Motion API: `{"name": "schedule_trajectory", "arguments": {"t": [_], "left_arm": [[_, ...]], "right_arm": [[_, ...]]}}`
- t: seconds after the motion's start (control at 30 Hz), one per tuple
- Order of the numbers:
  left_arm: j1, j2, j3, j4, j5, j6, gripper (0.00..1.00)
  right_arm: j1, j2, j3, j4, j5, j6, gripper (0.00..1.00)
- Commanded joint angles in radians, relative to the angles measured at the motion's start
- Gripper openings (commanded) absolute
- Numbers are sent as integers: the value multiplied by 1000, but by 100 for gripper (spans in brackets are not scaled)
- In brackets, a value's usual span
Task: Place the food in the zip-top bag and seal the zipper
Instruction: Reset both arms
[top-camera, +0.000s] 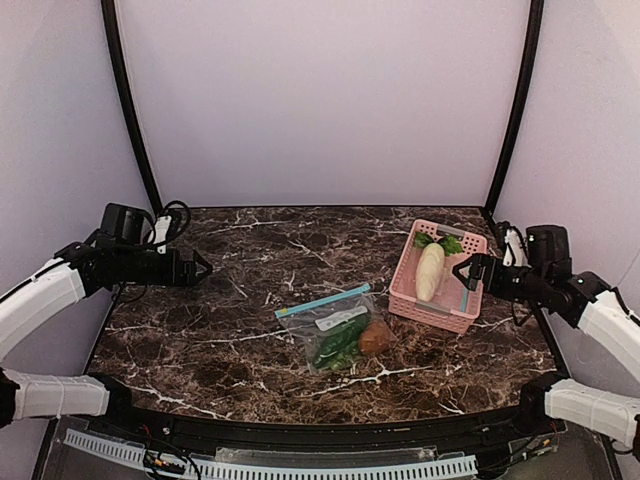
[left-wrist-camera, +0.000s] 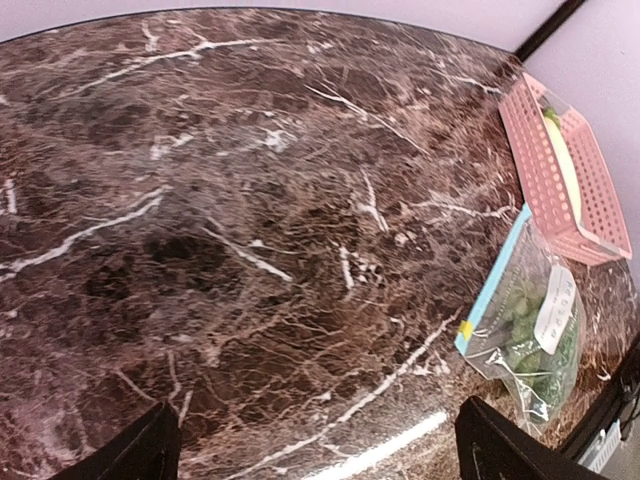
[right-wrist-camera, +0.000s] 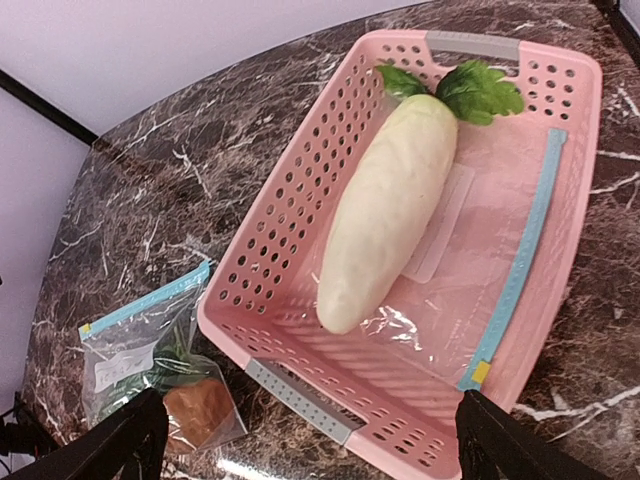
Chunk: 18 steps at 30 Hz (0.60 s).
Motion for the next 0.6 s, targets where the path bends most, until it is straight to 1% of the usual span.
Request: {"name": "schedule_trajectory", "arguments": {"t": [0.0,0.07,0.13,0.33,0.57], "left_arm": [[114,-94,-39,-78,-11,19,98],[151,-129,-47,-95,-40,32,99],[159,-168,-60,-95,-97,52,99],[160,-306,-84,-20,-214,75,99],[160,-372,-115,-37,-321,101,99]], "right_arm": [[-94,-57,38,-60,-21,-69,99],[-125,-84,36,-63,-16,-84,98],[-140,-118,30,-61,7,-103,99],[-141,-253,-13,-5,69,-170,99],[-141,-433,-88,67,116,-174,99]]}}
